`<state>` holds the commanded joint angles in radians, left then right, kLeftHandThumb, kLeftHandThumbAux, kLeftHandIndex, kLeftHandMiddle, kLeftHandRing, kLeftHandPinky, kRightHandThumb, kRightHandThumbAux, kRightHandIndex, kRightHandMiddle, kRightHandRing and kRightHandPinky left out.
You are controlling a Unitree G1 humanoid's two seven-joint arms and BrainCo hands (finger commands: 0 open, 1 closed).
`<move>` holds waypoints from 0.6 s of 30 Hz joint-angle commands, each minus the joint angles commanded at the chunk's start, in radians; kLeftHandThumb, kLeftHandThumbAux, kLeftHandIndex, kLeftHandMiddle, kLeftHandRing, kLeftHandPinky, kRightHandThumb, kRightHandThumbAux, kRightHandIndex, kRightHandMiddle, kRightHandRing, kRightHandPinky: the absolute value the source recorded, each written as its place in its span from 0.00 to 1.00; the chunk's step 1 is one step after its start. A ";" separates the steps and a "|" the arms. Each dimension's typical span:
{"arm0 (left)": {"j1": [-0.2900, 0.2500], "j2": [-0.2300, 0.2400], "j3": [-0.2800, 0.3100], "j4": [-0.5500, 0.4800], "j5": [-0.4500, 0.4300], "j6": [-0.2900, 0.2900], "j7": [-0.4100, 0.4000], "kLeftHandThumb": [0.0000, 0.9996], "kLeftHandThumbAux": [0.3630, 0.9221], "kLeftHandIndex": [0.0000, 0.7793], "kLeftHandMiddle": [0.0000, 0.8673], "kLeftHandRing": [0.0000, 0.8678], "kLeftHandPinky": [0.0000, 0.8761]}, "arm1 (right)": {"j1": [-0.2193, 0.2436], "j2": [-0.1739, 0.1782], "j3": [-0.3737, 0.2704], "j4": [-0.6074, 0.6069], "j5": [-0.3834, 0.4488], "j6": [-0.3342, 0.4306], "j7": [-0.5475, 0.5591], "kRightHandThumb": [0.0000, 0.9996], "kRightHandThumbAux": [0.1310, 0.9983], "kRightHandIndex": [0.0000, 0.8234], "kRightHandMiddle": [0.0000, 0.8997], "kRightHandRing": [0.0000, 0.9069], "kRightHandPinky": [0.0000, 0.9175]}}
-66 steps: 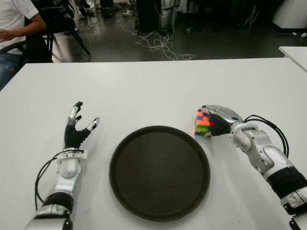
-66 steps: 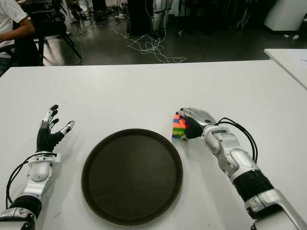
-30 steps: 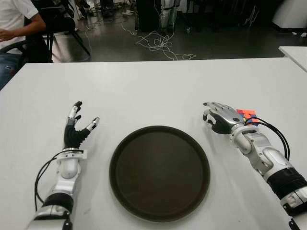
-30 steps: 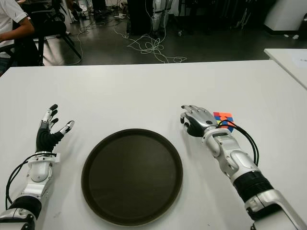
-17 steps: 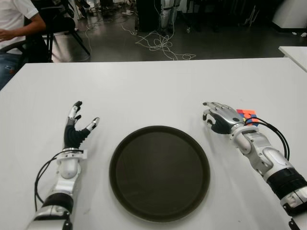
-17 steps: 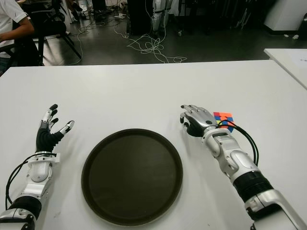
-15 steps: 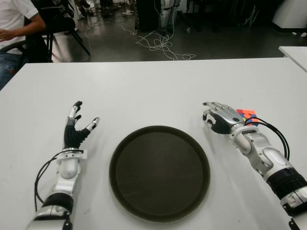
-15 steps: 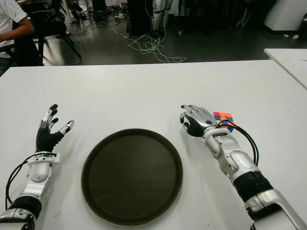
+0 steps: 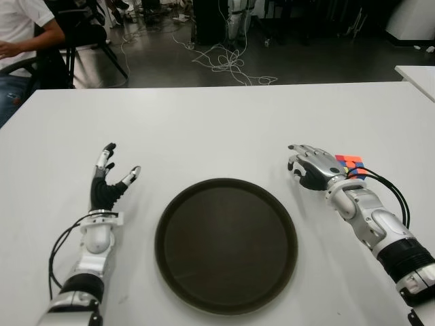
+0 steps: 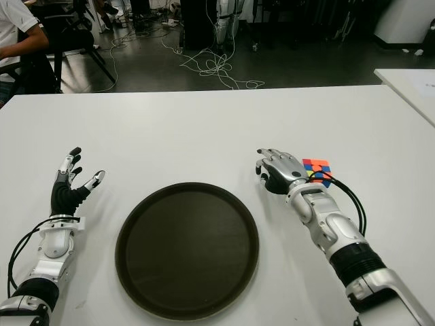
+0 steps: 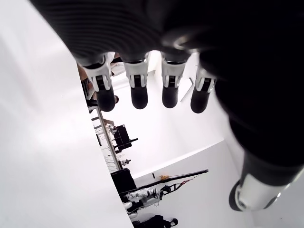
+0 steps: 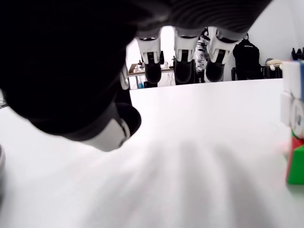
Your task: Pick up the Rubik's Cube and put it in the plate
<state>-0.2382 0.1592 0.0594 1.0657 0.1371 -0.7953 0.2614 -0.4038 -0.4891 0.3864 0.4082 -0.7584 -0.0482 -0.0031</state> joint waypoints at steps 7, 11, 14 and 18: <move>-0.003 0.001 -0.001 0.002 0.000 0.003 -0.003 0.42 0.56 0.04 0.08 0.04 0.01 | 0.018 0.007 -0.028 -0.031 -0.005 0.008 -0.041 0.70 0.68 0.51 0.03 0.00 0.00; -0.006 0.002 -0.001 0.008 0.000 0.005 -0.001 0.41 0.57 0.04 0.08 0.05 0.02 | 0.029 0.006 -0.046 -0.056 -0.006 0.012 -0.072 0.70 0.68 0.51 0.02 0.00 0.00; -0.007 0.003 -0.003 0.009 0.002 0.004 -0.002 0.40 0.56 0.04 0.08 0.05 0.02 | 0.048 0.011 -0.072 -0.091 -0.012 0.027 -0.119 0.70 0.68 0.50 0.01 0.00 0.00; -0.007 0.004 -0.005 0.008 0.005 0.000 -0.001 0.39 0.55 0.04 0.07 0.04 0.02 | 0.064 0.016 -0.090 -0.122 -0.015 0.052 -0.145 0.69 0.68 0.49 0.00 0.00 0.00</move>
<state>-0.2455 0.1630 0.0548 1.0738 0.1420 -0.7949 0.2606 -0.3395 -0.4735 0.2959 0.2866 -0.7735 0.0036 -0.1479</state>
